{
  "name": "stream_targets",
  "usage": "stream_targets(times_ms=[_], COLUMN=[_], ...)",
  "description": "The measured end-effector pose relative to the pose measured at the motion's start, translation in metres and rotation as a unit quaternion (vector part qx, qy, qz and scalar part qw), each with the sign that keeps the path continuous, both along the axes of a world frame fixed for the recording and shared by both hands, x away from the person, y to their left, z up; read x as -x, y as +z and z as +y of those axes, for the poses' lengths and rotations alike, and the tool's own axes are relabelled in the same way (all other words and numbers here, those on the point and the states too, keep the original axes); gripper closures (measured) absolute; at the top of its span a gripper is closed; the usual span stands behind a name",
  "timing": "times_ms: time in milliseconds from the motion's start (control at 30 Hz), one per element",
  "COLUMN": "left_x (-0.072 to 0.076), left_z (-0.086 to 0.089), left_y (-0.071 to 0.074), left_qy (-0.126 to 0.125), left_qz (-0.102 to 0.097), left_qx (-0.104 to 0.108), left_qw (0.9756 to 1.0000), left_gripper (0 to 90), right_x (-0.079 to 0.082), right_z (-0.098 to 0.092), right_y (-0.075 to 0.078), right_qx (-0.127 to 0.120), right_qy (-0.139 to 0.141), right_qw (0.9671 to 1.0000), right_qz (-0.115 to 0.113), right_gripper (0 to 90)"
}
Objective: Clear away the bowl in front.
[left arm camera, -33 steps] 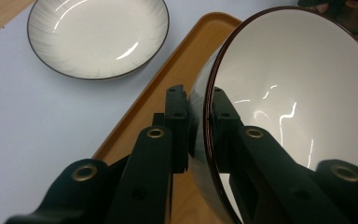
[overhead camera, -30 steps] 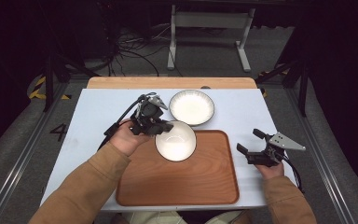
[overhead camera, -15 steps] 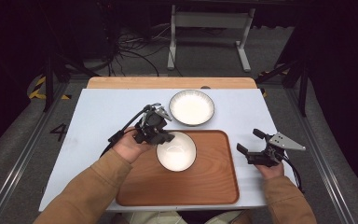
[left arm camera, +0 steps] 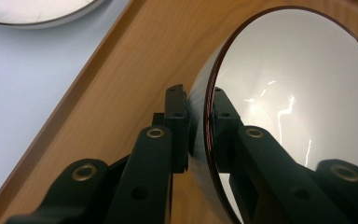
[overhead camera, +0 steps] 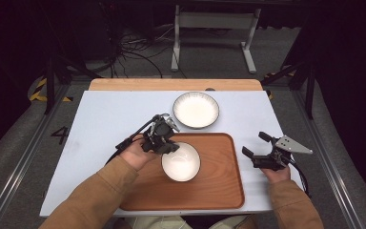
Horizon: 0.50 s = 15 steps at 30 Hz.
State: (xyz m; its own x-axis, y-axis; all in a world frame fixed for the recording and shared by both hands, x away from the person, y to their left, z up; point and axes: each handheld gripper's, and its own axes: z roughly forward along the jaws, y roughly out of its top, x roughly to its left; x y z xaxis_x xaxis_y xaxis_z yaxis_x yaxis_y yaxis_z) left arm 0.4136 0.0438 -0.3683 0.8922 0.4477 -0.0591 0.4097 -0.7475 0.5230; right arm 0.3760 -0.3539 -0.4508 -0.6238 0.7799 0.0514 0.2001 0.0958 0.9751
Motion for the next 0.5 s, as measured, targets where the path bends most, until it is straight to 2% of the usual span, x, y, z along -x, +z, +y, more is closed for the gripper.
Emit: stream_targets(times_ms=[500], left_x=[0.001], left_z=[-0.005], left_y=[-0.015], left_qy=[-0.008], left_qz=[0.016], left_qx=[-0.013], left_qw=[0.9998], left_gripper=[81.9], right_x=[0.000], right_z=[0.000], right_y=[0.000], right_qx=[0.000], right_qy=[0.000], right_qw=[1.0000], right_qz=[0.000], right_gripper=[0.8])
